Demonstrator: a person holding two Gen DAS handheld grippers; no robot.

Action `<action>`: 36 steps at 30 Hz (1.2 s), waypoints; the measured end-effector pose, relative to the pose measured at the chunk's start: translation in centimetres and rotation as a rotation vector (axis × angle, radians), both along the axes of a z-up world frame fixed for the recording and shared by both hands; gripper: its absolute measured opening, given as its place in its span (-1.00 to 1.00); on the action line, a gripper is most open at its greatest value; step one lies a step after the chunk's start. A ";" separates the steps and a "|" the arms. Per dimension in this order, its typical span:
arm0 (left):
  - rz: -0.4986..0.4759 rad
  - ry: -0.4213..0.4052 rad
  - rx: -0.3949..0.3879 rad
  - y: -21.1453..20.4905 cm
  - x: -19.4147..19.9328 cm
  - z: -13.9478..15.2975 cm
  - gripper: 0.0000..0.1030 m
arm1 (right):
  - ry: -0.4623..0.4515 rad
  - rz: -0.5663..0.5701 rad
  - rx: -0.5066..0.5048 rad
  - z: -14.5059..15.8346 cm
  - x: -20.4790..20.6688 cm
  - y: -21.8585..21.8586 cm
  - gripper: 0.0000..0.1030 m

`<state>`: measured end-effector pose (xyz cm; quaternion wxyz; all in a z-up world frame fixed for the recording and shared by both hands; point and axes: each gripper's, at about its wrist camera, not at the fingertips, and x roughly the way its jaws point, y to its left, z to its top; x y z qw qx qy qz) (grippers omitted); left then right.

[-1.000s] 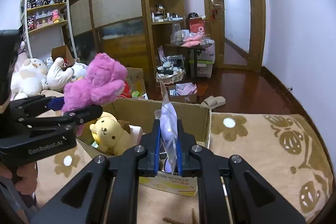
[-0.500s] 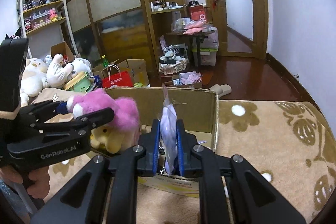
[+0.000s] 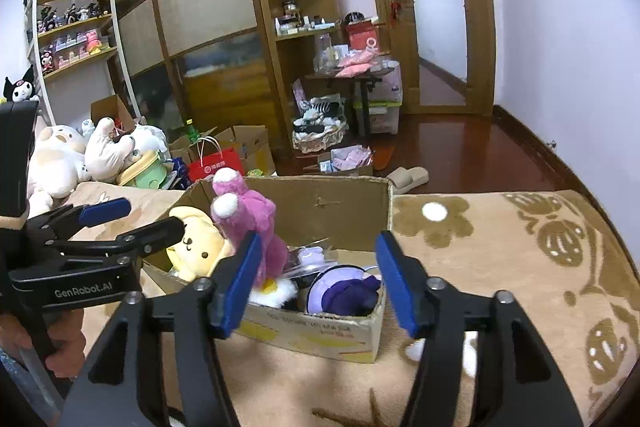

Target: Organize soft objects

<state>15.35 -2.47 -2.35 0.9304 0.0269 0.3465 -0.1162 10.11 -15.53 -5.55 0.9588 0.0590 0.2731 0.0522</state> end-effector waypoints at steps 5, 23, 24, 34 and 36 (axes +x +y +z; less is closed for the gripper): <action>0.022 -0.015 0.005 1.2 -2.2 1.1 0.80 | -0.034 -0.016 -0.001 1.6 -2.1 -0.1 0.59; 0.090 -0.154 0.029 5.5 -10.7 6.1 0.96 | -0.173 -0.061 -0.047 6.8 -11.1 1.1 1.00; 0.099 -0.162 0.021 6.0 -11.5 6.4 0.96 | -0.176 -0.063 -0.049 6.9 -11.5 1.1 1.00; 0.094 -0.239 0.015 7.1 -16.0 7.9 0.96 | -0.204 -0.106 -0.095 7.2 -14.7 2.0 1.00; 0.093 -0.253 0.001 7.2 -16.5 7.8 0.96 | -0.204 -0.110 -0.094 6.9 -15.1 2.1 1.00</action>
